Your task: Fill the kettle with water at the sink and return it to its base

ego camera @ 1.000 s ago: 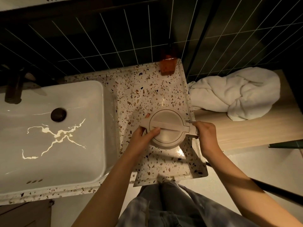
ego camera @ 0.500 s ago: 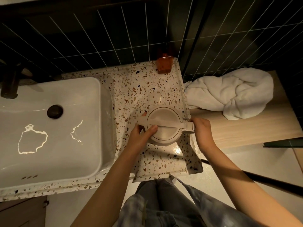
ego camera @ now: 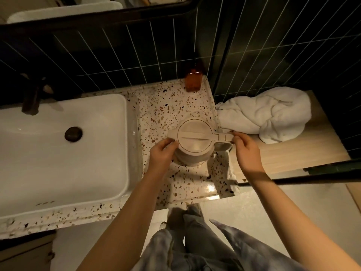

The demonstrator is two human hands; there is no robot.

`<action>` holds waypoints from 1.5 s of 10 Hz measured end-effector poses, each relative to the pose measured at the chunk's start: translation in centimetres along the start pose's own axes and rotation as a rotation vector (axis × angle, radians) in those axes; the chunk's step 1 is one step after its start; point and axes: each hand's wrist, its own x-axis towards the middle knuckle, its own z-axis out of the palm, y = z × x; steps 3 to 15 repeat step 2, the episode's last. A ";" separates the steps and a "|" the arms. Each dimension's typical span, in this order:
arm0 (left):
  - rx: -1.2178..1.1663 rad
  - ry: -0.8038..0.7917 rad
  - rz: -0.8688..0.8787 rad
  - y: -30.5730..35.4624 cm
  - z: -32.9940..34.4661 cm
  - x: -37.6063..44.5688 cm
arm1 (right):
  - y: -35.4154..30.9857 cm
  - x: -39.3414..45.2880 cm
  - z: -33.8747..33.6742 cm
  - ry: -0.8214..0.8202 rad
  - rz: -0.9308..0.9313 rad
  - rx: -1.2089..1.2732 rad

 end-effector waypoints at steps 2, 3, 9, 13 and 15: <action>0.086 -0.272 0.071 -0.8 -3.2 -3.1 | 1.9 -6.5 0.8 0.087 0.108 -0.029; 0.086 -0.272 0.071 -0.8 -3.2 -3.1 | 1.9 -6.5 0.8 0.087 0.108 -0.029; 0.086 -0.272 0.071 -0.8 -3.2 -3.1 | 1.9 -6.5 0.8 0.087 0.108 -0.029; 0.086 -0.272 0.071 -0.8 -3.2 -3.1 | 1.9 -6.5 0.8 0.087 0.108 -0.029; 0.086 -0.272 0.071 -0.8 -3.2 -3.1 | 1.9 -6.5 0.8 0.087 0.108 -0.029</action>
